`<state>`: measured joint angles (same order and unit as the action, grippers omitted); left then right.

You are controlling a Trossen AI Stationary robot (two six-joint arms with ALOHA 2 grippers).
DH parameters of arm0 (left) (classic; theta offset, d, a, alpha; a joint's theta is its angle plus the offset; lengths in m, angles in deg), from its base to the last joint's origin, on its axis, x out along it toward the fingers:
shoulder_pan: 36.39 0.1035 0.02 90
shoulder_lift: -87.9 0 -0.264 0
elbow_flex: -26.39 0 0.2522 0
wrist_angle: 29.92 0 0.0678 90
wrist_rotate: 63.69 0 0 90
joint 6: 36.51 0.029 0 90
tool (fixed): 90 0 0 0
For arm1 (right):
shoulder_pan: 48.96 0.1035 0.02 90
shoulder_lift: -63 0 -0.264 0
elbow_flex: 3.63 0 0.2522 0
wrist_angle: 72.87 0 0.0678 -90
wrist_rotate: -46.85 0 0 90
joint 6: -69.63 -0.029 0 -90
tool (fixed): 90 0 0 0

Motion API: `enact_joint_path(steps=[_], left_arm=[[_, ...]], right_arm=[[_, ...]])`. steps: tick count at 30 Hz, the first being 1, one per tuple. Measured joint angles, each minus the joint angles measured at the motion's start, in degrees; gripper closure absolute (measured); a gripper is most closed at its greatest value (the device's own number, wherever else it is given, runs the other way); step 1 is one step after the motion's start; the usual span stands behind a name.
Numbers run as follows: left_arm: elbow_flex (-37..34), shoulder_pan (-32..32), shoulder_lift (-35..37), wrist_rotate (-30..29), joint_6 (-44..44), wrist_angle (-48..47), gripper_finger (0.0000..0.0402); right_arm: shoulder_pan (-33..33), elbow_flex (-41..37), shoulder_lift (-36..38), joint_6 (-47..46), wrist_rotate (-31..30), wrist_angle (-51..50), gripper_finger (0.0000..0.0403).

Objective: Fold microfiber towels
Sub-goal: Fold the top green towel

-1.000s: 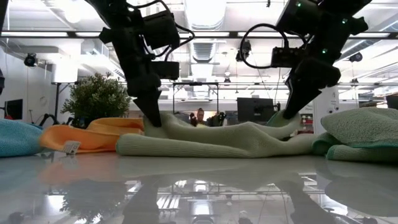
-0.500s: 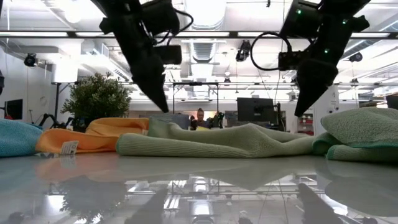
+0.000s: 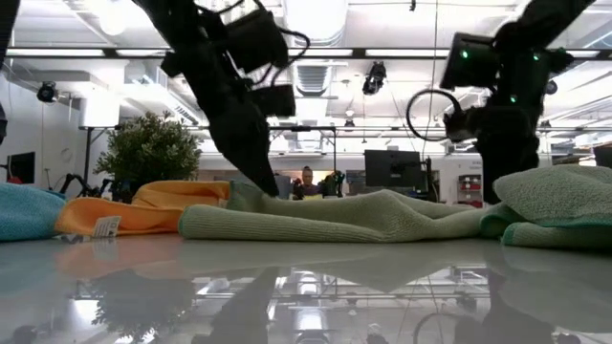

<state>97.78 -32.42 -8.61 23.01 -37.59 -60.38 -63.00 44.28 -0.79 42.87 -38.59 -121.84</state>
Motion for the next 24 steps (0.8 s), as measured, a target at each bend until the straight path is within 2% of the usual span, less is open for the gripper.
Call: enact_joint_path(steps=[7, 12, 17, 22, 24], left_arm=[[0.09, 0.03, -3.79, -0.10, -0.02, 1.60, 0.0276], [0.09, 0.04, -5.08, -0.11, -0.04, 2.44, 0.0276], [0.09, 0.04, -6.68, -0.13, -0.09, 3.59, 0.0276], [0.35, 0.08, -9.48, -0.32, -0.16, 6.27, 0.0276], [0.35, 0.08, -9.99, -0.51, -0.39, 6.26, 0.0276]], right_arm=[[-0.11, -5.79, -0.04, -2.84, -0.02, 11.81, 0.0240], [-0.26, -8.60, -0.04, -2.89, -0.05, 18.17, 0.0257], [-0.26, -9.69, -0.04, -0.61, -0.02, 22.54, 0.0303], [-0.26, -9.51, -0.04, 1.98, -0.06, 23.58, 0.0378], [-0.26, -8.67, -0.04, 3.31, -0.10, 23.62, 0.0388]])
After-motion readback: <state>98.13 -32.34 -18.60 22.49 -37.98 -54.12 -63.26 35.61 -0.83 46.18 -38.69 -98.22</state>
